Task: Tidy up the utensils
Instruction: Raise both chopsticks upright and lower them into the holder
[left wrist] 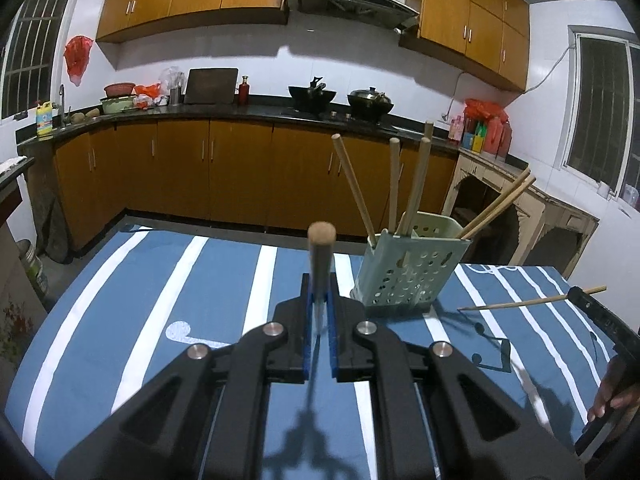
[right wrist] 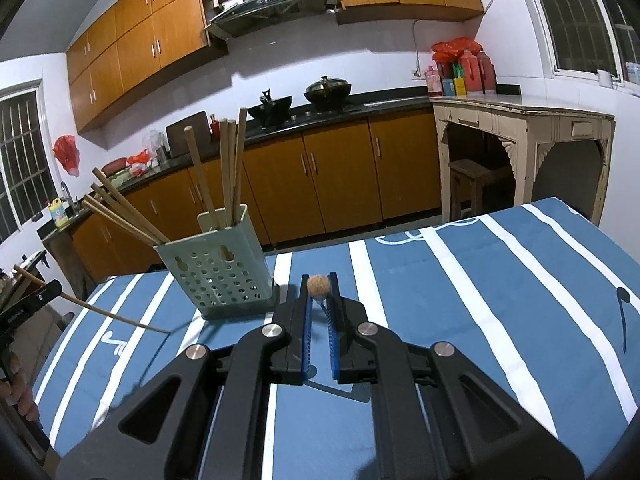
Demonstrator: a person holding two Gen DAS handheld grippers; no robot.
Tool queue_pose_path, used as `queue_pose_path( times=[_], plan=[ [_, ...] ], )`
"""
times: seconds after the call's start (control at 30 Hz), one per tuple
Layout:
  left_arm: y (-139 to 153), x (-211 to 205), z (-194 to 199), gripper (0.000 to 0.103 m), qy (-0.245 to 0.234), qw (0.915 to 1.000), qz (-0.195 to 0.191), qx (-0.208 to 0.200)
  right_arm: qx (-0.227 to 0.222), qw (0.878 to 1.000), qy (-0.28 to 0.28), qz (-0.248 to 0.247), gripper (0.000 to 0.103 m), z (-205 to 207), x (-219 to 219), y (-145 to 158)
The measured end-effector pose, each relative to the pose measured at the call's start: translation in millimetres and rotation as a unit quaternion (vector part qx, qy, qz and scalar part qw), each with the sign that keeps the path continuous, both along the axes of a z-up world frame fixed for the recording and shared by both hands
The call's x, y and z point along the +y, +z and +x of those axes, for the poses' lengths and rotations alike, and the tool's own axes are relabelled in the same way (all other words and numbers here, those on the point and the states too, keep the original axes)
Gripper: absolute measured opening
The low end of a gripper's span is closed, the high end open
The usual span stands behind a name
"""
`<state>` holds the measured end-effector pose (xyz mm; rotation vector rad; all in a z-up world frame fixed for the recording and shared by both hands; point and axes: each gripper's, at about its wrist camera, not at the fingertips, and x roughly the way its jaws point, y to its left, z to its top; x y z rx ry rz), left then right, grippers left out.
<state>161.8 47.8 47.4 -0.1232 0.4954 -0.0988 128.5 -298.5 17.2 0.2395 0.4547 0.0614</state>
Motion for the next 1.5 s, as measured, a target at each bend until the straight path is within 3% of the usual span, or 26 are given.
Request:
queue_pose_path(
  times=[0.27, 0.6, 0.87, 1.07, 1.23, 1.5],
  plan=[
    [20, -5, -3, 0.008, -0.01, 0.9997, 0.001, -0.024, -0.032, 0.999, 0.017, 0.007, 0.008, 2, 4, 28],
    [53, -22, -2, 0.008, -0.046, 0.997, -0.035, -0.051, -0.086, 0.994, 0.063, 0.035, 0.008, 6, 22, 74],
    [104, -53, 1, 0.008, -0.07, 0.9891, -0.045, -0.121, -0.169, 0.981, 0.086, 0.034, 0.008, 7, 41, 131],
    [131, -71, 14, 0.008, -0.052, 0.9844, -0.048, -0.161, -0.209, 0.975, 0.075, 0.029, 0.008, 23, 52, 153],
    [135, -82, 30, 0.008, -0.034, 0.9825, -0.033, -0.18, -0.207, 0.976, 0.064, 0.001, 0.008, 44, 65, 144],
    [102, -80, 63, 0.008, -0.022, 0.9892, -0.048, -0.137, -0.155, 0.986, 0.062, 0.001, 0.008, 71, 64, 108]
  ],
)
